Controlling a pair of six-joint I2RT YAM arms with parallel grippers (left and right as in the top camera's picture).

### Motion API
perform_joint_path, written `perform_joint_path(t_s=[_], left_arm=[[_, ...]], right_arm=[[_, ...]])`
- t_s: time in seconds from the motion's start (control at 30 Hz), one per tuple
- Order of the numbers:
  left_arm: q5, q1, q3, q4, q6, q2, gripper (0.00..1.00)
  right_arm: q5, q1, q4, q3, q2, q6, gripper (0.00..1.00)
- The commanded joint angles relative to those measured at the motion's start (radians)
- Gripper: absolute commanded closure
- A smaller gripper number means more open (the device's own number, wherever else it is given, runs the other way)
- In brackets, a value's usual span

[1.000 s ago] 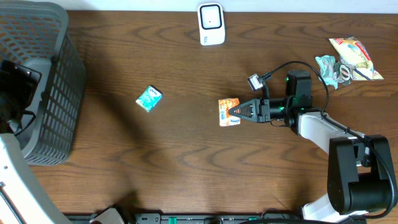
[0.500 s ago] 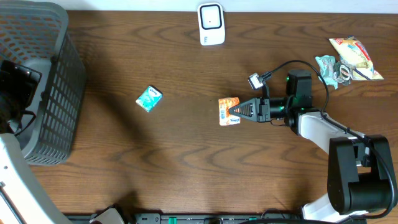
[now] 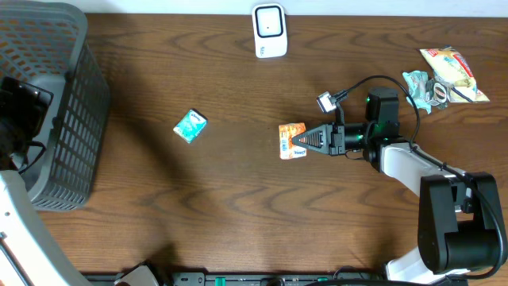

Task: Scan the item barcode

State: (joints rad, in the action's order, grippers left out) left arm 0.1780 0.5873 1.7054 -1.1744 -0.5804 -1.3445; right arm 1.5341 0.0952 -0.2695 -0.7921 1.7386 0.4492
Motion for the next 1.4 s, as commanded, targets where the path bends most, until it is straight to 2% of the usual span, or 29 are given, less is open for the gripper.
perform_joint_path(t_s=[0.0,1.37], left_arm=[[-0.005,0.003,0.014,-0.002,-0.008,0.005,0.02],[-0.005,0.003,0.014,-0.002,-0.008,0.005,0.02]], right_arm=[[0.028,-0.004,-0.004,0.0,-0.02,0.006,0.99],[0.027,-0.004,-0.019,0.0,-0.02,0.006,0.99]])
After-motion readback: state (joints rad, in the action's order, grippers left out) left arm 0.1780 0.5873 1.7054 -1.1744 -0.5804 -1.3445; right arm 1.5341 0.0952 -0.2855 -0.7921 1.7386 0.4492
